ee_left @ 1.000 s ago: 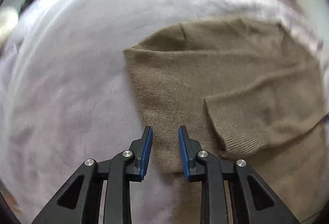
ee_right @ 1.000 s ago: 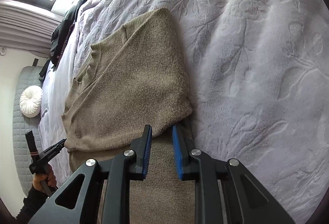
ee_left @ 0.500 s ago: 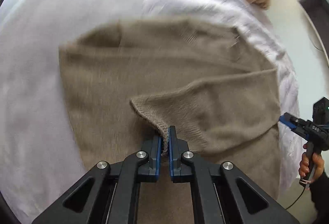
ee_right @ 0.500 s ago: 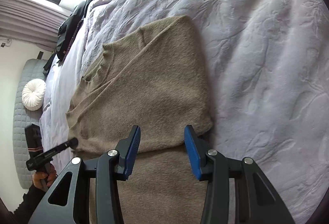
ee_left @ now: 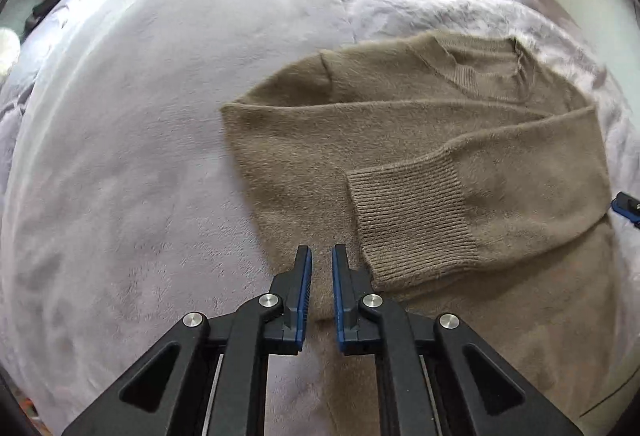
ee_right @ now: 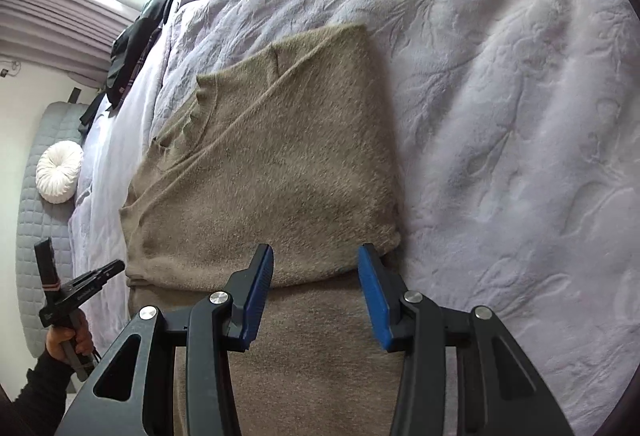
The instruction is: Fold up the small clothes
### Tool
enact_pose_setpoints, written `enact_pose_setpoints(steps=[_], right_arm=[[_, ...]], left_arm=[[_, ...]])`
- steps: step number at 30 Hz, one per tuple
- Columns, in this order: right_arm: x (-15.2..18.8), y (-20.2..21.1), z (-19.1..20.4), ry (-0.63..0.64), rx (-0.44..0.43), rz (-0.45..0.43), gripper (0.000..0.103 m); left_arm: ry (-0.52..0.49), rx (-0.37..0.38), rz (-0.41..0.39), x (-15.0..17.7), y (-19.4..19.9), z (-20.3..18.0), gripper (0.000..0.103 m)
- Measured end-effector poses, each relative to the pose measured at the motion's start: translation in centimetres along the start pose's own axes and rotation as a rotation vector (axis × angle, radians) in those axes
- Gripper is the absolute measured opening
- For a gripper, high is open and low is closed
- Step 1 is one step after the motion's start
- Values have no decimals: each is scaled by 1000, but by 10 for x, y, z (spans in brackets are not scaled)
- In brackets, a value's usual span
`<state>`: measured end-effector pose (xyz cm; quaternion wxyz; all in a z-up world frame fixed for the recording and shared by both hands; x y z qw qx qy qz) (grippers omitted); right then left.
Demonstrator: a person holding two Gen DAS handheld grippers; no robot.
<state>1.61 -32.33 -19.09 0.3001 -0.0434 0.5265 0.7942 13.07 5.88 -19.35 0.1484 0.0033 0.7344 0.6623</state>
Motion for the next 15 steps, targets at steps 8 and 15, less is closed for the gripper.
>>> enact_pose_setpoints(steps=[8, 15], right_arm=[[-4, 11, -28, -190, -118, -2, 49], [21, -24, -35, -428, -240, -7, 37]], left_arm=[[79, 78, -23, -10, -3, -13, 11], [78, 61, 5, 1, -20, -28, 11]])
Point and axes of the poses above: each gripper's, at about its wrist camera, not at the fingertips, and y roughly against the way its jaws point, z to its left, x to its underside, the point moved 8 cm from there along -y, roughly the way its jaws point, and after that the axes turned 8 degrees about y, right-handed, at the moved point
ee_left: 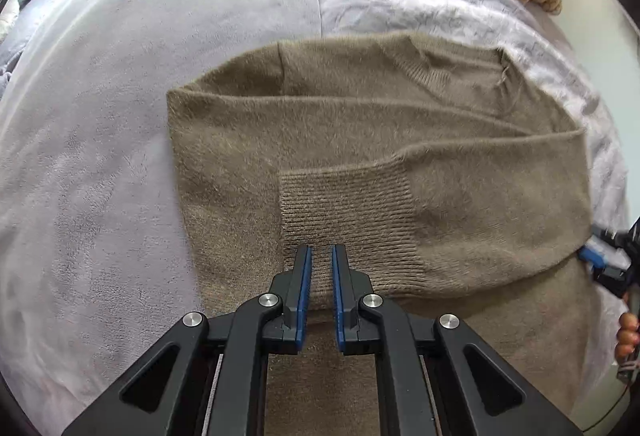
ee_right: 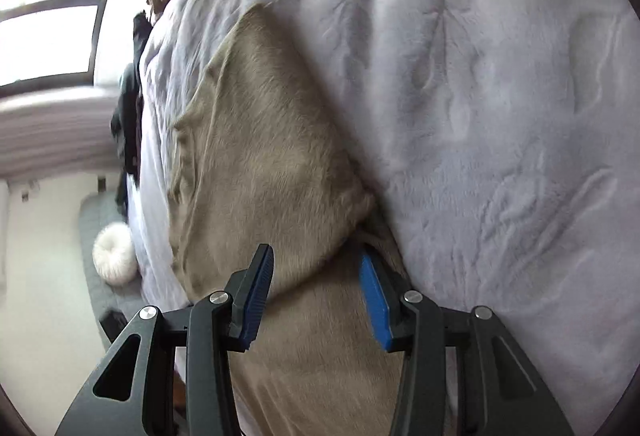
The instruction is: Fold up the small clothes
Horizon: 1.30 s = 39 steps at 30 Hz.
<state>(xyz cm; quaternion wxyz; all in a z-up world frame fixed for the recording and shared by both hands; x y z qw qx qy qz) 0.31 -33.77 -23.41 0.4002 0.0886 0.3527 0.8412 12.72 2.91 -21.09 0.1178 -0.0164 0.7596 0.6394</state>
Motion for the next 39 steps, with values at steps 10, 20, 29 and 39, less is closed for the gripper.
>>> enact_pose_setpoints(steps=[10, 20, 29, 39], right_arm=[[-15, 9, -2, 213, 203, -34, 6], [-29, 48, 17, 322, 278, -104, 29], [-99, -9, 17, 276, 226, -34, 42], [-101, -6, 18, 381, 243, -53, 8]], left_arm=[[-21, -4, -1, 10, -6, -6, 11], [26, 23, -24, -3, 20, 3, 11], [51, 22, -23, -17, -1, -9, 11], [10, -14, -29, -16, -20, -14, 11]])
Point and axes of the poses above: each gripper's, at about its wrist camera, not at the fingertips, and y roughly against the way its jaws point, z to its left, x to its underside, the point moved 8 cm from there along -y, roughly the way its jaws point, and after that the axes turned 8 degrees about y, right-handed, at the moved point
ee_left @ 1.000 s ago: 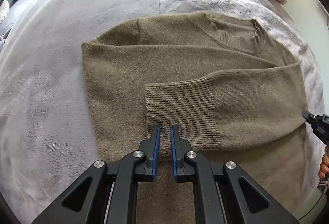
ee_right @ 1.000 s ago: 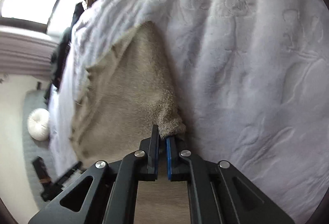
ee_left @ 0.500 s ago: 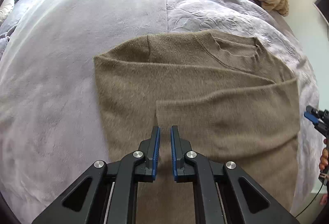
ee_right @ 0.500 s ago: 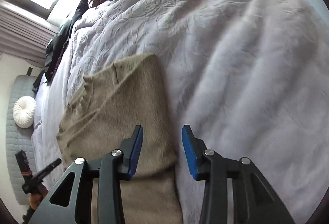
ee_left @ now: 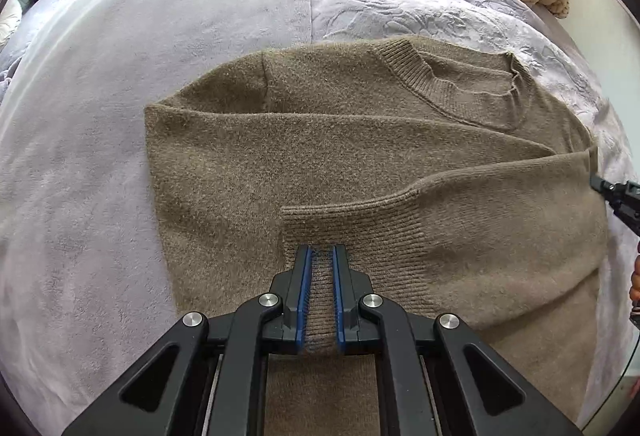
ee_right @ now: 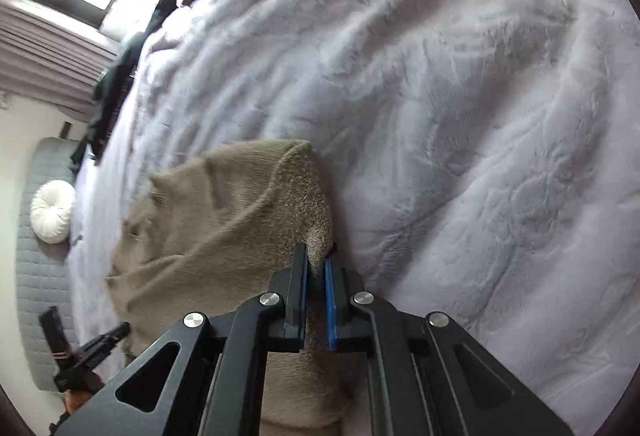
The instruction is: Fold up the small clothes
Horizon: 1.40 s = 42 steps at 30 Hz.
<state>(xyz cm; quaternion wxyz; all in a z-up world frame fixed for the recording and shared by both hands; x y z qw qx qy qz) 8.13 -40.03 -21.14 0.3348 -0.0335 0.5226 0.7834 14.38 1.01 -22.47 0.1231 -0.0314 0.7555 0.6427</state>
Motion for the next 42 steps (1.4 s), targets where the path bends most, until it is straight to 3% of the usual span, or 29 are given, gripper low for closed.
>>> enact_pose_setpoints(steps=[4, 9, 15, 18, 21, 29, 35, 37, 41, 42], right_arm=[[4, -9, -5, -15, 49, 2, 8], [11, 23, 4, -34, 119, -20, 13], [41, 49, 30, 12, 53, -14, 13], [61, 33, 52, 100, 56, 46, 13], [88, 7, 50, 143, 108, 141, 13], [102, 34, 29, 59, 78, 146, 14], [107, 49, 35, 46, 70, 139, 16], [111, 50, 42, 54, 67, 146, 20], [121, 54, 55, 78, 68, 160, 53], [123, 54, 57, 85, 65, 162, 53]], left_arm=[[-2, -3, 3, 0, 4, 1, 11], [25, -14, -1, 2, 20, 17, 11], [38, 61, -3, 11, 39, 19, 11], [-8, 16, 27, 19, 25, 7, 11], [-24, -23, 16, 26, 14, 6, 11], [37, -6, 17, 28, 23, 12, 11], [63, 2, 22, 32, 26, 16, 11], [68, 1, 22, 33, 29, 17, 11], [61, -10, 28, 33, 34, 16, 11], [66, -14, 36, 34, 34, 16, 11]])
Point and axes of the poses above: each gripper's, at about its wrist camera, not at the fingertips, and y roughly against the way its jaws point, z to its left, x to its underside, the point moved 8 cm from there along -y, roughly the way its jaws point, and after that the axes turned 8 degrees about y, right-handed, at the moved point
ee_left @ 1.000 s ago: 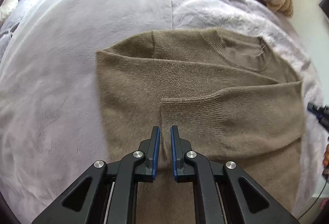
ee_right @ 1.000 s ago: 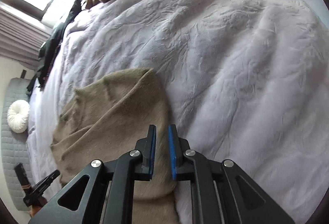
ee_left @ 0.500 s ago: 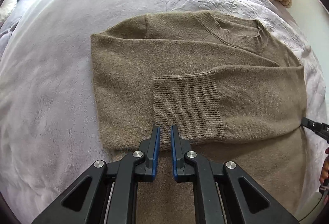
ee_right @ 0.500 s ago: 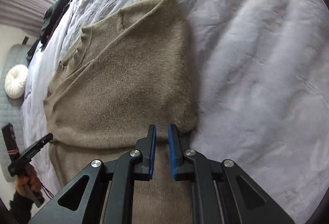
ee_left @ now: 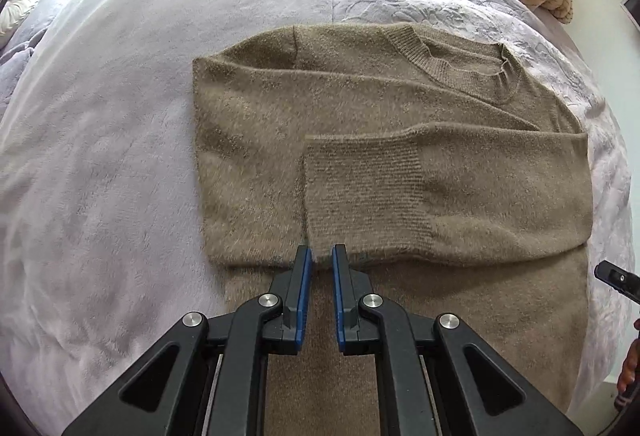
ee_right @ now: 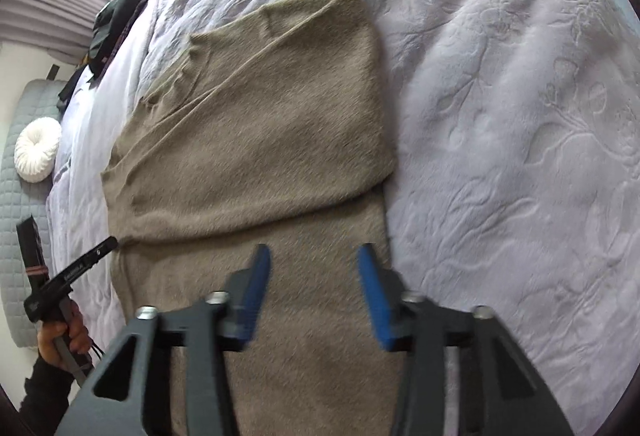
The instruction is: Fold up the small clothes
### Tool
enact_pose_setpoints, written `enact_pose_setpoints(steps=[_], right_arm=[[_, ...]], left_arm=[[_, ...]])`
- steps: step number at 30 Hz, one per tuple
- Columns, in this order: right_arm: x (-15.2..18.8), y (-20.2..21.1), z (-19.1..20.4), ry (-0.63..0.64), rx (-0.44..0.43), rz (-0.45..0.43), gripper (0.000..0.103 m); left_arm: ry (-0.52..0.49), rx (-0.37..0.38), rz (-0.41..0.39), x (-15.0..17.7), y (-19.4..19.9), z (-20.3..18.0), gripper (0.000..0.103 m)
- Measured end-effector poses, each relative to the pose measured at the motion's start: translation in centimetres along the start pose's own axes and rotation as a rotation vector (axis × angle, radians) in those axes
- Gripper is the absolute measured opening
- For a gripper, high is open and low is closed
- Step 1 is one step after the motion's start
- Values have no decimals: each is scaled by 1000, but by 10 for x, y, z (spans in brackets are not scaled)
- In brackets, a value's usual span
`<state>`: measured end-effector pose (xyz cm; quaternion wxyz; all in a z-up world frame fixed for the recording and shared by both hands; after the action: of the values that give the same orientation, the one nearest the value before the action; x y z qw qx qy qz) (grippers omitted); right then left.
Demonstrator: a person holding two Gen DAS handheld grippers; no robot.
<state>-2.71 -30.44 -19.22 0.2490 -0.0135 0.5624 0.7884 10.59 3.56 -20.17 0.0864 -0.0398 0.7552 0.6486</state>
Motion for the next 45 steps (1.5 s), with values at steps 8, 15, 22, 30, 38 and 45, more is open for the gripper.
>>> enact_pose_setpoints(steps=[8, 15, 22, 30, 38, 45], right_arm=[[17, 2, 21, 24, -27, 13, 69], [27, 7, 30, 34, -29, 14, 78], [35, 13, 34, 32, -34, 23, 78], [56, 21, 33, 18, -76, 49, 78], [105, 27, 10, -44, -118, 139, 78], [154, 30, -5, -100, -239, 223, 78]], left_arm=[[6, -56, -10, 18, 11, 4, 11], [20, -85, -73, 32, 33, 7, 102], [9, -86, -49, 50, 38, 0, 102], [4, -75, 41, 100, 40, 14, 102], [-28, -76, 105, 151, 49, 25, 102], [-92, 45, 223, 213, 51, 29, 102]])
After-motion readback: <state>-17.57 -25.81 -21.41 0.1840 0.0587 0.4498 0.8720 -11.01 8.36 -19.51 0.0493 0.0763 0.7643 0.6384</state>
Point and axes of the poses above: each gripper's, at about its wrist camera, not at the fingertips, and y roughly against the way its jaws point, z to its left, x to its underside, the point moved 8 cm from there along -y, roughly the way its jaws point, and after that the axes turned 8 degrees about y, right-handed, at the moved point
